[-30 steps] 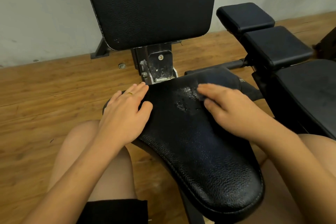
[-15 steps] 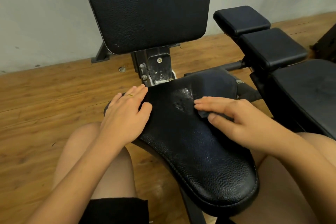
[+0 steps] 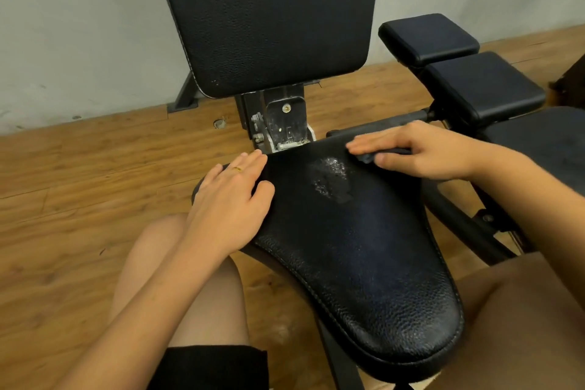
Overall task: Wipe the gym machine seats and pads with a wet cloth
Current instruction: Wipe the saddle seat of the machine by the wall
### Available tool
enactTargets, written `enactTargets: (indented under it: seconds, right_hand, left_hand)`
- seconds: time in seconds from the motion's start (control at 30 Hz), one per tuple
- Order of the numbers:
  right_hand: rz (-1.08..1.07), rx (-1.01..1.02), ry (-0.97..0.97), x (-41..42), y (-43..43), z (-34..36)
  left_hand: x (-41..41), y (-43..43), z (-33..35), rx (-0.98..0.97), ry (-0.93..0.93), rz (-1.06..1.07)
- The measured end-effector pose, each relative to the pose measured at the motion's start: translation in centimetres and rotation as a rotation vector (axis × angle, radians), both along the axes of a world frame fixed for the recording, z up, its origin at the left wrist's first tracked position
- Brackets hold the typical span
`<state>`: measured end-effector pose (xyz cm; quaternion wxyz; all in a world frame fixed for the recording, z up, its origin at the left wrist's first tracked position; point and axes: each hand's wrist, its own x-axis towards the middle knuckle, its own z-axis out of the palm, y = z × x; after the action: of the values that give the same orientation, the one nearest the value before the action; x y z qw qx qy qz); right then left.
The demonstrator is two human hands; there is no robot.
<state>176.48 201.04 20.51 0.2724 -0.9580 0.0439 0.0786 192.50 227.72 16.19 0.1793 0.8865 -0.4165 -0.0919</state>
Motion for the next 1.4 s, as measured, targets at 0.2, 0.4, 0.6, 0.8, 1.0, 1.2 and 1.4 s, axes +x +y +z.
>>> enactTargets:
  seconds: [0.2,0.4,0.6,0.8,1.0,1.2,1.4]
  right_hand:
    - [0.097,-0.052,-0.041,4.8,2.7,-1.2]
    - [0.148,0.026,0.027,5.1,1.9,-1.1]
    - [0.053,0.096,0.085,1.3,-1.3,0.2]
    - [0.238,0.005,0.0,8.3,5.3,-1.7]
    - [0.204,0.043,0.018,4.9,2.2,-0.8]
    - [0.06,-0.026,0.031,1.3,-0.1,0.1]
    - [-0.015,-0.084,-0.074,6.4,5.0,-1.9]
  left_hand:
    - [0.3,0.0,-0.1,-0.016,0.011,0.035]
    - [0.1,0.3,0.2,-0.01,0.017,0.014]
    - [0.3,0.1,0.1,-0.04,0.009,0.033]
    - [0.2,0.0,0.0,-0.022,0.001,0.045]
    - [0.3,0.0,-0.1,-0.008,-0.005,0.043]
    - [0.4,0.0,-0.2,-0.012,-0.002,0.052]
    - [0.2,-0.3,0.0,0.003,-0.016,0.063]
